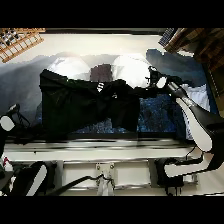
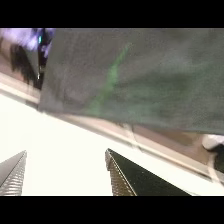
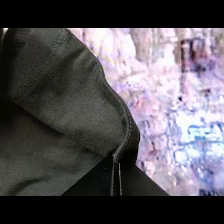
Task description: Fold the clothes and pants, and hang the long-sleeved shirts on hangers.
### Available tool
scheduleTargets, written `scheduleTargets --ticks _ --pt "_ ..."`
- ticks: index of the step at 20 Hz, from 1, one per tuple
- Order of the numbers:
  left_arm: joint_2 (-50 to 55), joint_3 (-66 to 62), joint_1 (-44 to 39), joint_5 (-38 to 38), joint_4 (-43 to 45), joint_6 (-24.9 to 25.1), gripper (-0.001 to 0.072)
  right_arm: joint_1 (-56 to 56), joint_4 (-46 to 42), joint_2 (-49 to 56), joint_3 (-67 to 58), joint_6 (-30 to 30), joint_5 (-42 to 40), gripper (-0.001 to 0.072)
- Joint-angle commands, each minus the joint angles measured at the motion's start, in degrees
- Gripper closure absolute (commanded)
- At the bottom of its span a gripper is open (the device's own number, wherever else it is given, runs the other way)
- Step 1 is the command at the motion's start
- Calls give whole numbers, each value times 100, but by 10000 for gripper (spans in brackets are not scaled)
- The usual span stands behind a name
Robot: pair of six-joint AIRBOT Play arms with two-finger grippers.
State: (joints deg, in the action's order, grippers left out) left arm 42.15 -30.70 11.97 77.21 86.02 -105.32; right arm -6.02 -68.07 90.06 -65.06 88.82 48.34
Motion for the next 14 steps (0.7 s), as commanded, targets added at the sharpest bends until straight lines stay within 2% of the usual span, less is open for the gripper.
scheduleTargets --ticks 1,5,10,14 --pt "7 448 245 -136 -299 -15 157 -7 -9 4 -4 -155 -35 689" --pt "55 634 269 -238 90 -184 157 -9 -4 4 -4 -308 -39 689" --pt "658 636 385 -804 -551 -188 163 -9 33 0 -4 -411 -98 689" --pt "1150 636 387 -1211 -682 -188 173 -9 31 -2 -4 -450 -96 689"
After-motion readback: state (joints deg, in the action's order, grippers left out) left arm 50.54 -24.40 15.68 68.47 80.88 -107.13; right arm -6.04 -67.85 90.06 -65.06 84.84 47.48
